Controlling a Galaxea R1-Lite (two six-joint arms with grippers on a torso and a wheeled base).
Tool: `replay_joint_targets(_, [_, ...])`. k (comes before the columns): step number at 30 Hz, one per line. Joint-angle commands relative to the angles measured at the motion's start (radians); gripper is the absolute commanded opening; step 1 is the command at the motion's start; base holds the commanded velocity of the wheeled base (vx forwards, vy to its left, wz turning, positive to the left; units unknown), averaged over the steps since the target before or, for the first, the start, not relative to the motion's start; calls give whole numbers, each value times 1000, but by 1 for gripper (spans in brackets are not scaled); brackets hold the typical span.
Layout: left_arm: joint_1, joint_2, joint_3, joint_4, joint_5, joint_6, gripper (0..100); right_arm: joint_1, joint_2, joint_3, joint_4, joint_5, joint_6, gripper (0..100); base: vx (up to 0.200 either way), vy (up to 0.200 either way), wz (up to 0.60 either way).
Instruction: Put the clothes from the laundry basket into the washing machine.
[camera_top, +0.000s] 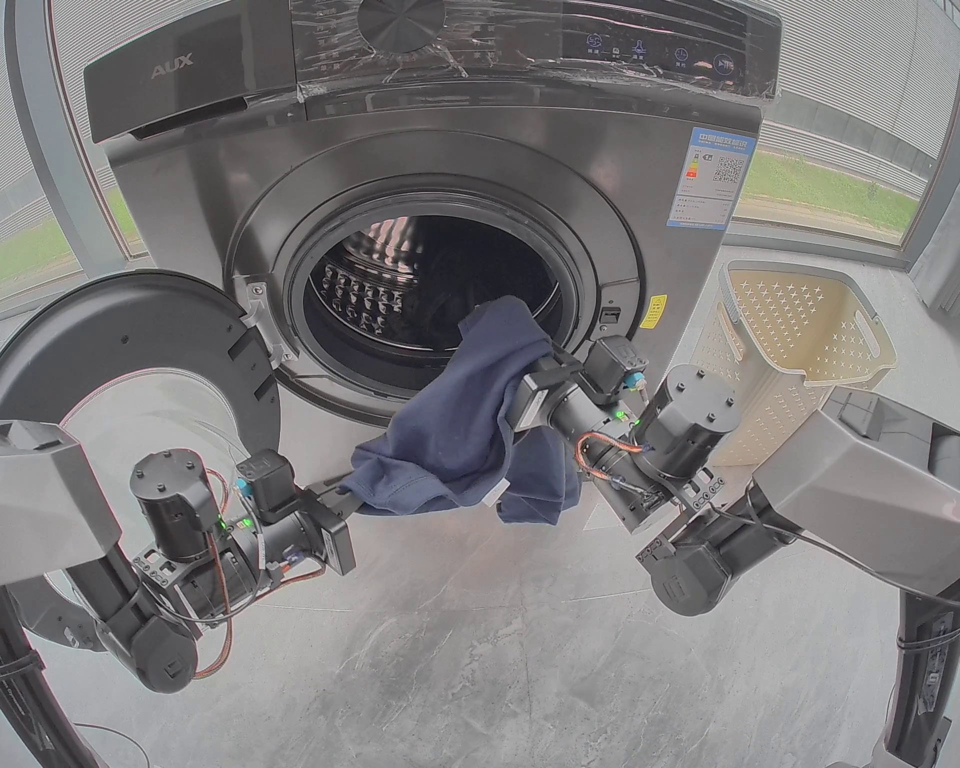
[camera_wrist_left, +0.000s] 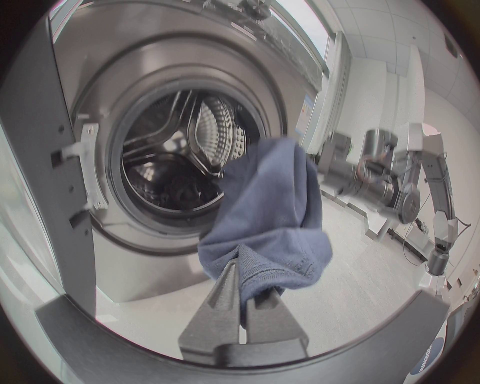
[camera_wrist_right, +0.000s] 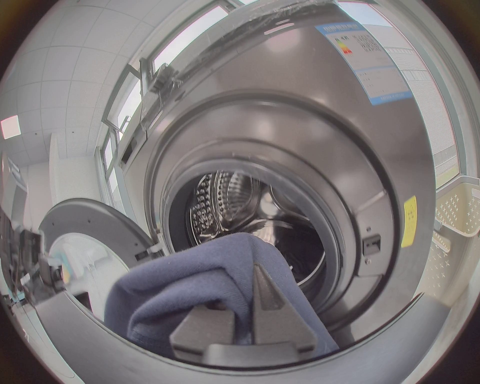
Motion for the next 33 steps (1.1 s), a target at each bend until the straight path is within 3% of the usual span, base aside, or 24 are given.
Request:
replay_joint_targets(1, [-9,101,2,-1,3,3,0,13,-40,-38,2,0,0,0,0,0,0])
replay_joint_targets(8, [-8,108,2,-1,0,1,0,21,-40,-31,-1,0,0,0,0,0,0])
replay_joint_targets(9, [-8,112,2,-1,0,3,100,21,-40,-31,-1,0,1,0,0,0,0])
replay_joint_targets(17, [-21,144,65,-2,-15,4,100,6,-31,-37,-2,0,1,0,0,0,0])
replay_joint_targets(20, [-51,162,128,-2,-64,46,100,4,-28,-40,-2,0,3,0,0,0,0])
replay_joint_targets(26, [-66,191,190,-2,-101,106,100,4,-29,-44,-2,0,1,0,0,0,0])
replay_joint_targets(33, [-83,116,125,-2,-98,93,100,15,-28,-31,-2,-9,3,0,0,0,0])
